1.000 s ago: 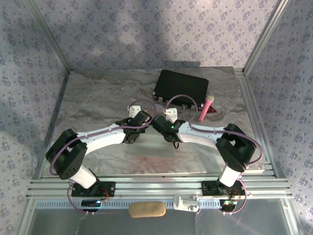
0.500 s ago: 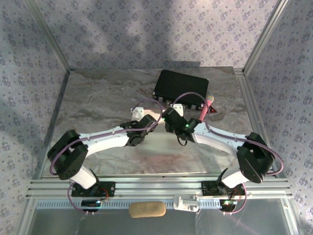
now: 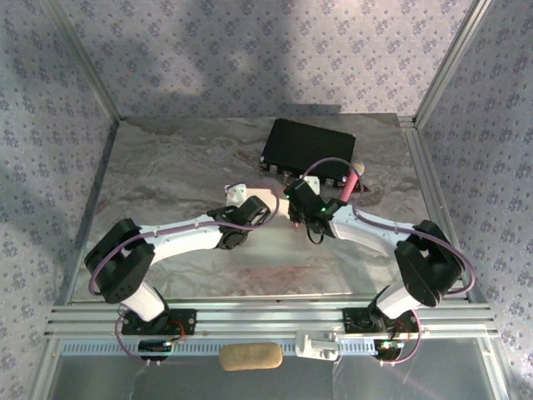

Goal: Fold the paper box

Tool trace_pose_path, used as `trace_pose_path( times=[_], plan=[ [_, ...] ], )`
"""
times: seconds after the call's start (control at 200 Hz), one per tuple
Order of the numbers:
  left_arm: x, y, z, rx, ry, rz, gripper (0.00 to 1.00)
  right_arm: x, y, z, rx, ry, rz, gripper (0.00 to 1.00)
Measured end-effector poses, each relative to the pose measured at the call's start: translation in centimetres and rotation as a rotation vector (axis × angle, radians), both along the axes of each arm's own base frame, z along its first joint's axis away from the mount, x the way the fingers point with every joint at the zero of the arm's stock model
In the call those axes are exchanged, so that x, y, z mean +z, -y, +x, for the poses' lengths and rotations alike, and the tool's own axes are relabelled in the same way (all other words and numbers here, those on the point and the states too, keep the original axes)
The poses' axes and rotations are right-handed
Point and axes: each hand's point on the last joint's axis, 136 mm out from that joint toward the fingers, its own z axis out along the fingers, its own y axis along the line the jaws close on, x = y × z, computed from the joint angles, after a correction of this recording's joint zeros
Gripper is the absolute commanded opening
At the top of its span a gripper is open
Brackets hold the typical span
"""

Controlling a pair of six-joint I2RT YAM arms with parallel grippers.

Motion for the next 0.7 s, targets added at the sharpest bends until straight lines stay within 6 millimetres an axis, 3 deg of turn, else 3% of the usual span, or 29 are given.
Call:
trace_pose_path(
  times=[0.135, 0.375, 0.7],
  plan=[
    [0.1, 0.1, 0.1, -0.001, -0.001, 0.001, 0.00, -1.4, -0.5, 0.6, -0.001, -0.029, -0.032, 0.30],
    [0.2, 0.1, 0.0, -0.001, -0.004, 0.005, 0.00, -1.5, -1.0, 2.1, -0.027, -0.015, -0.078, 0.23],
    [0.3, 0.3, 0.1, -0.004, -0.003, 0.003, 0.00, -2.8, -0.9, 2.7, -0.069, -0.026, -0.116, 0.18]
  ],
)
